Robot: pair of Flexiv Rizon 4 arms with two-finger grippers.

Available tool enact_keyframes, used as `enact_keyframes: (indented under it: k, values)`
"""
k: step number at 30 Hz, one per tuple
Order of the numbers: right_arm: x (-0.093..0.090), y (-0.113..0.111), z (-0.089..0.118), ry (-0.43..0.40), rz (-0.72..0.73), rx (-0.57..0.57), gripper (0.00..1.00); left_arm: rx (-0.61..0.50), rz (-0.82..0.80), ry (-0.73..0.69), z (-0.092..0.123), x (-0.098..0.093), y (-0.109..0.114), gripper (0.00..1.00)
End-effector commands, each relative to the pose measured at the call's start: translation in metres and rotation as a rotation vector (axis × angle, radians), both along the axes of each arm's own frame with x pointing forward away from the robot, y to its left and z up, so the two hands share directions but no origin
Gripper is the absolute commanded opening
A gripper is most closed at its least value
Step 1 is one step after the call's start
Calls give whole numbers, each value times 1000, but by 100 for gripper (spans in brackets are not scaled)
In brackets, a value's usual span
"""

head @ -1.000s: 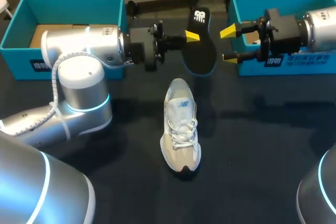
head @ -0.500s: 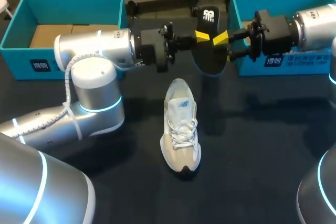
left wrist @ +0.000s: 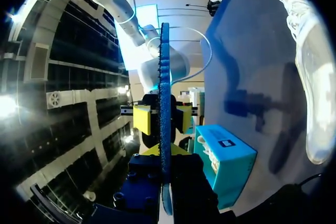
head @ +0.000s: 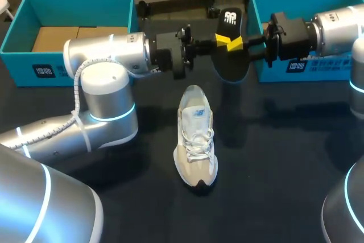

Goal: Take the shoe out of the shoebox, open the shoe tongue, remove and reinsert the insole, then place the shoe into the shoebox

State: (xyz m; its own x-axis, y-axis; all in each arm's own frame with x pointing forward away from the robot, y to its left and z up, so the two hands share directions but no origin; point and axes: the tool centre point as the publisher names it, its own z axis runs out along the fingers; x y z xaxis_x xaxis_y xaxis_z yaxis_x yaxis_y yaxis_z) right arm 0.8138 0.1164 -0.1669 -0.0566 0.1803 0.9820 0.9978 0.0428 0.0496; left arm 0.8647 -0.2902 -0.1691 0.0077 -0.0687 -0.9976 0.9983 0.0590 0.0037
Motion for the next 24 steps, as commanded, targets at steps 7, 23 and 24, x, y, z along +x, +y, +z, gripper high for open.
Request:
enact_keyframes:
  k: [7, 23, 24]
  values:
    - [2, 1, -3, -17, -9, -4, 0, -17, 7, 21, 2, -3, -2, 37]
    - [9, -14, -5, -118, -77, -45, 0, 67, -16, 92, 7, -5, 42, 100]
    - [10, -14, -5, -128, -85, -49, 0, 80, -25, 110, 6, -6, 48, 100]
